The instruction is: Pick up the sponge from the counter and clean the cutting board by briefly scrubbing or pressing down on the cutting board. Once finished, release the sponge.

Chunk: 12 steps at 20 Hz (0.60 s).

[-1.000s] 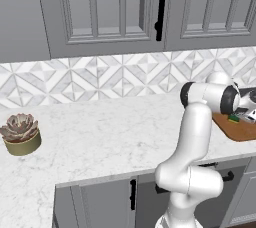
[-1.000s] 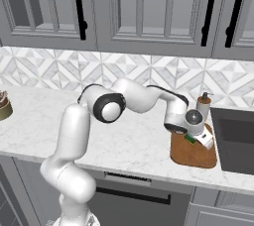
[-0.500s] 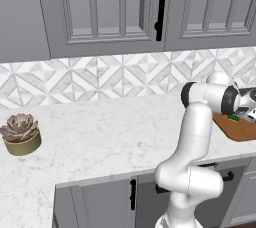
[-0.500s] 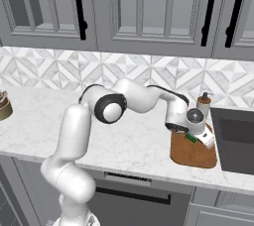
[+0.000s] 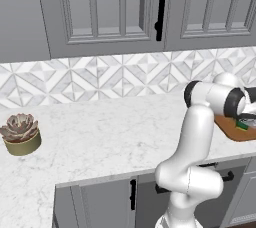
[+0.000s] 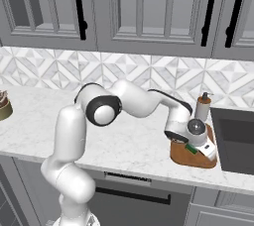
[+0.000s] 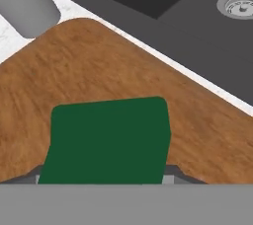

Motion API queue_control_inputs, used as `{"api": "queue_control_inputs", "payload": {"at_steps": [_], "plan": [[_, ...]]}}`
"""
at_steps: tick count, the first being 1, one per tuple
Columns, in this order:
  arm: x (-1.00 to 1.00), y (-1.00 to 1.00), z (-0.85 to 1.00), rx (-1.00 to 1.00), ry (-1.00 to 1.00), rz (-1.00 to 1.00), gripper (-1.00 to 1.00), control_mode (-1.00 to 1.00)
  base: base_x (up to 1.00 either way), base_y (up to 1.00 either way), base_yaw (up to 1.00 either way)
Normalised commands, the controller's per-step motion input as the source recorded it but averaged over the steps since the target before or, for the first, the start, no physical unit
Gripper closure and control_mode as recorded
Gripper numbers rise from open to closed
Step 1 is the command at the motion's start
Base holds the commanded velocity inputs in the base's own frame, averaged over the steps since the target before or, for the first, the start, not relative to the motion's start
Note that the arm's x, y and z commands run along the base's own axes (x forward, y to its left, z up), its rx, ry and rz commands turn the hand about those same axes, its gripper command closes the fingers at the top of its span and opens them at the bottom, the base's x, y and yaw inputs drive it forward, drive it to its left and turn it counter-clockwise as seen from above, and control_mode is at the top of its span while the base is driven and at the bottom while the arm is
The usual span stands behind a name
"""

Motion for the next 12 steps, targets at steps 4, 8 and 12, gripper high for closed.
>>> {"api": "queue_control_inputs", "payload": {"at_steps": [4, 8, 12], "plan": [[-0.56, 0.00, -0.15, 0.00, 0.08, 0.00, 1.00, -1.00, 0.00, 0.00, 0.00], [-0.46, 0.00, -0.19, 0.00, 0.10, 0.00, 1.00, -1.00, 0.00, 0.00, 0.00], [0.06, -0.05, -0.04, 0.00, 0.01, 0.00, 1.00, -1.00, 0.00, 0.00, 0.00]]}}
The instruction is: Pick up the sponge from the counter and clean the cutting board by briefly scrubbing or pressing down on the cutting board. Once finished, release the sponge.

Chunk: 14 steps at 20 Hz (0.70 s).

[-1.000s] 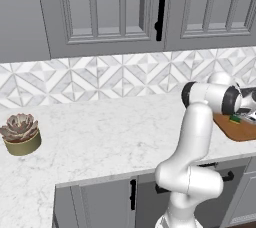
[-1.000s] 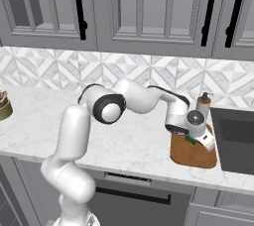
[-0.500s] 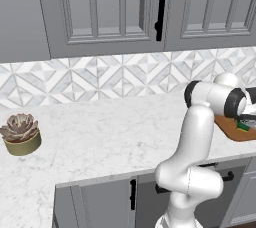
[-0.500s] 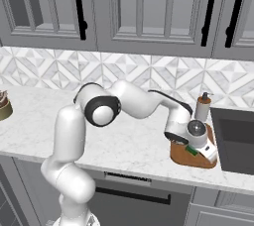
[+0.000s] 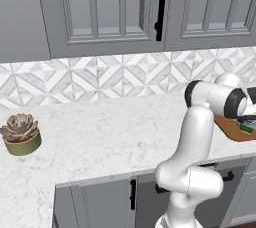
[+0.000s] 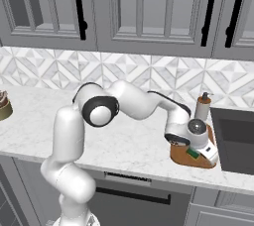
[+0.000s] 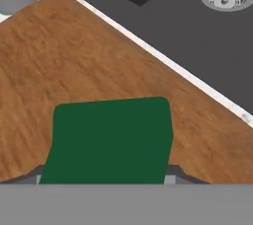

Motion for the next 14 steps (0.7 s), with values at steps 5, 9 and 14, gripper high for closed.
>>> {"api": "queue_control_inputs", "payload": {"at_steps": [5, 9, 14], "plan": [[0.65, -0.06, 0.00, 0.02, -0.03, 0.07, 1.00, -1.00, 0.00, 0.00, 0.00], [0.82, 0.00, -0.01, 0.02, -0.05, 0.13, 1.00, -1.00, 0.00, 0.00, 0.00], [0.68, 0.00, 0.00, 0.02, -0.05, 0.13, 1.00, -1.00, 0.00, 0.00, 0.00]]}}
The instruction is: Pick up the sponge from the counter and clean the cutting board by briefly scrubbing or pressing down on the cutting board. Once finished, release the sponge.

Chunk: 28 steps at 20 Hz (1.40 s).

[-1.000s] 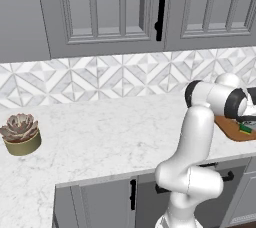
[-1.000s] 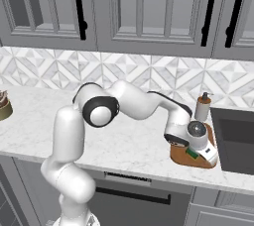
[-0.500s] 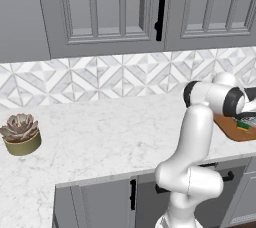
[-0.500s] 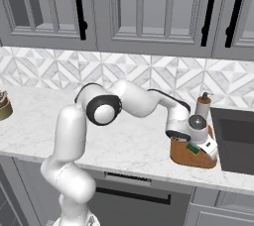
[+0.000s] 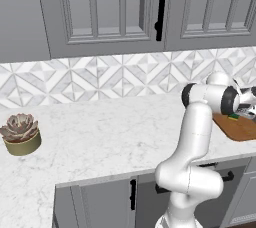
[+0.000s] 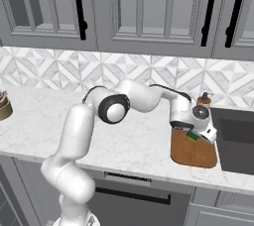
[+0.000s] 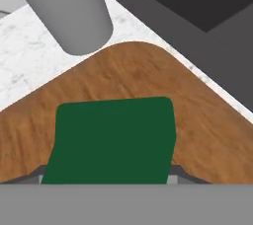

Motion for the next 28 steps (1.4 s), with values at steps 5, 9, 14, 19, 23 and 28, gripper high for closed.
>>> {"api": "queue_control_inputs", "payload": {"at_steps": [5, 9, 14, 19, 23, 28], "plan": [[-0.18, -0.18, -0.07, 0.00, 0.00, 0.08, 1.00, -1.00, 0.00, 0.00, 0.00], [-0.77, -0.16, -0.19, 0.00, 0.00, 0.10, 1.00, -1.00, 0.00, 0.00, 0.00], [-0.90, -0.08, -0.16, 0.00, 0.00, 0.09, 1.00, -1.00, 0.00, 0.00, 0.00], [-0.81, 0.00, -0.08, 0.00, 0.05, 0.09, 1.00, -1.00, 0.00, 0.00, 0.00], [-0.45, 0.00, -0.13, 0.00, 0.11, 0.08, 1.00, -1.00, 0.00, 0.00, 0.00], [0.01, 0.01, -0.04, 0.00, 0.08, 0.06, 1.00, -1.00, 0.00, 0.00, 0.00]]}}
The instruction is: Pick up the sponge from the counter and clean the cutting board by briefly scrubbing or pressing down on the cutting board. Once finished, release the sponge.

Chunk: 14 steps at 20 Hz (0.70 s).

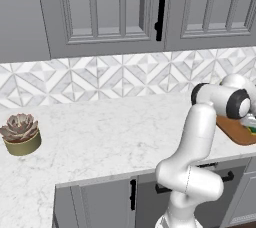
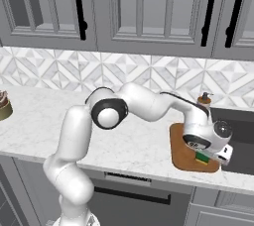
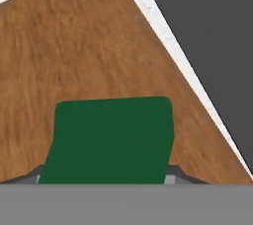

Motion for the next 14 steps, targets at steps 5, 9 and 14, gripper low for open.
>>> {"api": "queue_control_inputs", "payload": {"at_steps": [5, 9, 14], "plan": [[0.17, 0.12, 0.00, 0.00, 0.00, 0.02, 1.00, -1.00, 0.00, 0.00, 0.00], [0.01, 0.20, 0.17, 0.00, -0.12, 0.00, 1.00, -1.00, 0.00, 0.00, 0.00], [0.14, 0.26, 0.15, 0.00, -0.24, -0.10, 1.00, -1.00, 0.00, 0.00, 0.00]]}}
